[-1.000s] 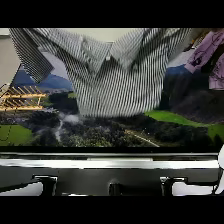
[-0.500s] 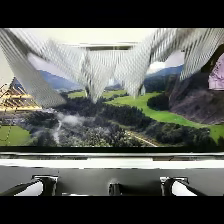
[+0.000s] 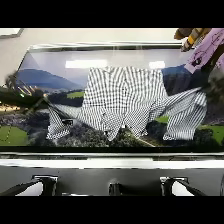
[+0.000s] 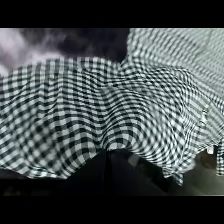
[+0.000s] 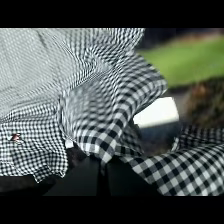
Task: Fold the clothes and pants, and hang the long-sleeved shirts on hangers.
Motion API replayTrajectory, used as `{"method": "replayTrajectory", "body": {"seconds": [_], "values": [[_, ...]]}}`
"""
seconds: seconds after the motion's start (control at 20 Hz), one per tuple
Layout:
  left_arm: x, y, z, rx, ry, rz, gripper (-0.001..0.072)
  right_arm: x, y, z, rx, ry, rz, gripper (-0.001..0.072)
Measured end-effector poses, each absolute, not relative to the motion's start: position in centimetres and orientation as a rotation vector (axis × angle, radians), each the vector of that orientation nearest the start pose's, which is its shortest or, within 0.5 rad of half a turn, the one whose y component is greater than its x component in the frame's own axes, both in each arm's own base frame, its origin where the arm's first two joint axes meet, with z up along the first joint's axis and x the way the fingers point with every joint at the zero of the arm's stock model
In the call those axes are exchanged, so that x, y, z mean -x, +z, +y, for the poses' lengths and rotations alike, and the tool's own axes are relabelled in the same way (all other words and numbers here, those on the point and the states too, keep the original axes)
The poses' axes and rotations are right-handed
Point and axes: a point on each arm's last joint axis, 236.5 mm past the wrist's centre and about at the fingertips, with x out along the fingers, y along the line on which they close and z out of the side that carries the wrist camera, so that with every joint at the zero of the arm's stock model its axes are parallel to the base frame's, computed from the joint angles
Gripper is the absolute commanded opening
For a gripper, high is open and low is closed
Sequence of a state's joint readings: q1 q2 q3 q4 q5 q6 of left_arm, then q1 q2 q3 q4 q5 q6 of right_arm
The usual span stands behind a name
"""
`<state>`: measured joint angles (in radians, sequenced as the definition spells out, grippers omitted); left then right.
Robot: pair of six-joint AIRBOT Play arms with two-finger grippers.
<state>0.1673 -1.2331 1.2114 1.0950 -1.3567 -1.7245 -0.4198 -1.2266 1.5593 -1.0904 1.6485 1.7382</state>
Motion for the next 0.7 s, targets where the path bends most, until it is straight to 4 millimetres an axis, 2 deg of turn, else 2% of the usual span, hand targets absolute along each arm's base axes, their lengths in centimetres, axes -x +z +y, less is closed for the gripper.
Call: {"method": "replayTrajectory", "body": {"seconds": [0.1,0.2,0.25,0.35,0.4,0.45,0.55,0.6,0.65,0.7], "values": [[-35.4,2.9,-5.0,0.646,-0.061,1.366,0.0026,-34.6,11.2,-2.9,-0.714,-0.051,1.297,0.0031],[-35.5,1.6,-4.8,0.643,-0.041,1.359,0.0035,-34.4,7.1,-2.4,-0.711,-0.09,1.343,0.0035],[-35.8,1.2,-4.7,0.644,-0.034,1.345,0.0146,-34.4,5.5,-2.4,-0.702,-0.117,1.347,0.0099],[-36.5,1.1,-4.5,0.64,-0.027,1.313,0.0587,-35.0,3.7,-3.0,-0.679,-0.159,1.32,0.036],[-36.9,1.5,-4.2,0.632,-0.027,1.295,0.0623,-35.5,3.3,-3.4,-0.669,-0.177,1.299,0.0497],[-37.5,2.1,-3.8,0.627,-0.027,1.271,0.0623,-35.7,3.3,-3.7,-0.65,-0.188,1.283,0.0562],[-38.6,4.1,-2.8,0.621,-0.024,1.21,0.0624,-36.1,4.3,-4.5,-0.609,-0.202,1.255,0.056],[-39.0,5.5,-2.2,0.617,-0.024,1.174,0.0648,-36.1,5.2,-4.8,-0.576,-0.198,1.244,0.056],[-39.3,7.0,-1.7,0.613,-0.022,1.134,0.0712,-36.0,6.2,-5.0,-0.543,-0.192,1.229,0.056],[-39.3,8.5,-1.2,0.607,-0.021,1.097,0.0715,-35.7,7.1,-5.2,-0.511,-0.187,1.216,0.0561]]}}
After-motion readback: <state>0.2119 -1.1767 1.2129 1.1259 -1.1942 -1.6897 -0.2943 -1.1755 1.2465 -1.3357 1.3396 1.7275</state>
